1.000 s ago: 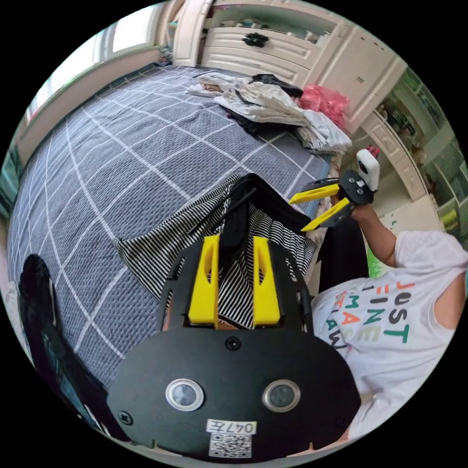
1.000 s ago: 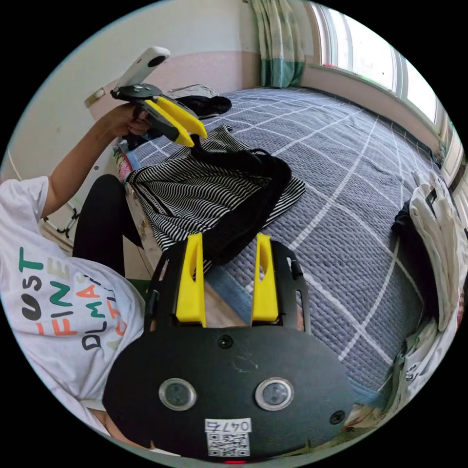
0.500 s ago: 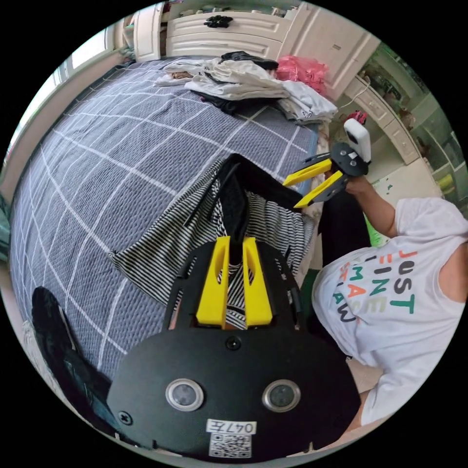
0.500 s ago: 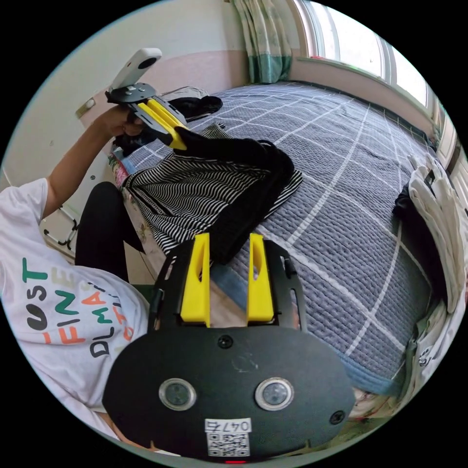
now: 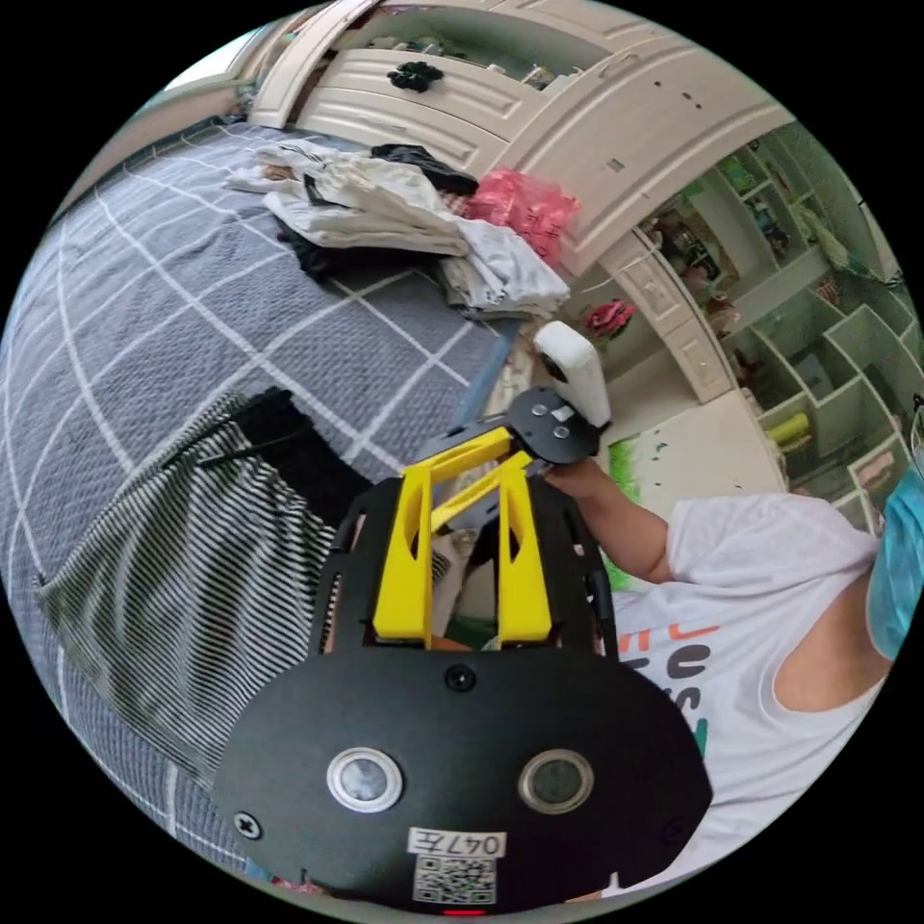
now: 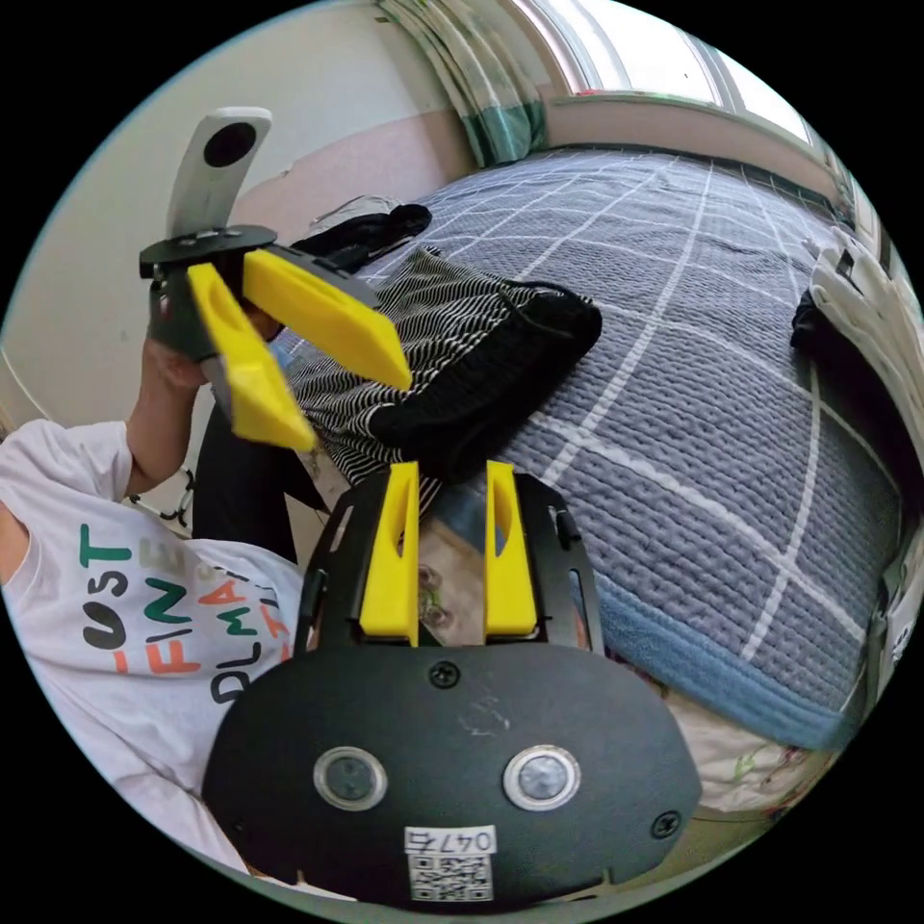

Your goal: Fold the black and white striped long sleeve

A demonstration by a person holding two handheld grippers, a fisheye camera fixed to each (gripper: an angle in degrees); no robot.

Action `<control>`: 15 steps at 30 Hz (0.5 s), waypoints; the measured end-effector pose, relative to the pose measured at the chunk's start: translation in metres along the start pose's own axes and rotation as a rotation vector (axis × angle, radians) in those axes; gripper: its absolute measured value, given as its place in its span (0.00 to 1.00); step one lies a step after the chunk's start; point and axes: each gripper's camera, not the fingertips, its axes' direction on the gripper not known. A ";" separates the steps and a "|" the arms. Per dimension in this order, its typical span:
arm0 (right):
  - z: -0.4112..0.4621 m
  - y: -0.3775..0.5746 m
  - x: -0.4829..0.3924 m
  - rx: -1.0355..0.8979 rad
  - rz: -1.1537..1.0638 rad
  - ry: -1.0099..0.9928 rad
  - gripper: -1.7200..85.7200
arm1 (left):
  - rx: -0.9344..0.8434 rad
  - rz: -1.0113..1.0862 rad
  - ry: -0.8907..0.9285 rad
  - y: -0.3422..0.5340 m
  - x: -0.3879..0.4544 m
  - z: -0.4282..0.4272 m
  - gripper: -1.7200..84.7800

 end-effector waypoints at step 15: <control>0.006 -0.051 -0.068 0.000 -0.278 0.229 0.02 | -0.277 -0.154 -0.605 0.120 0.023 0.004 0.06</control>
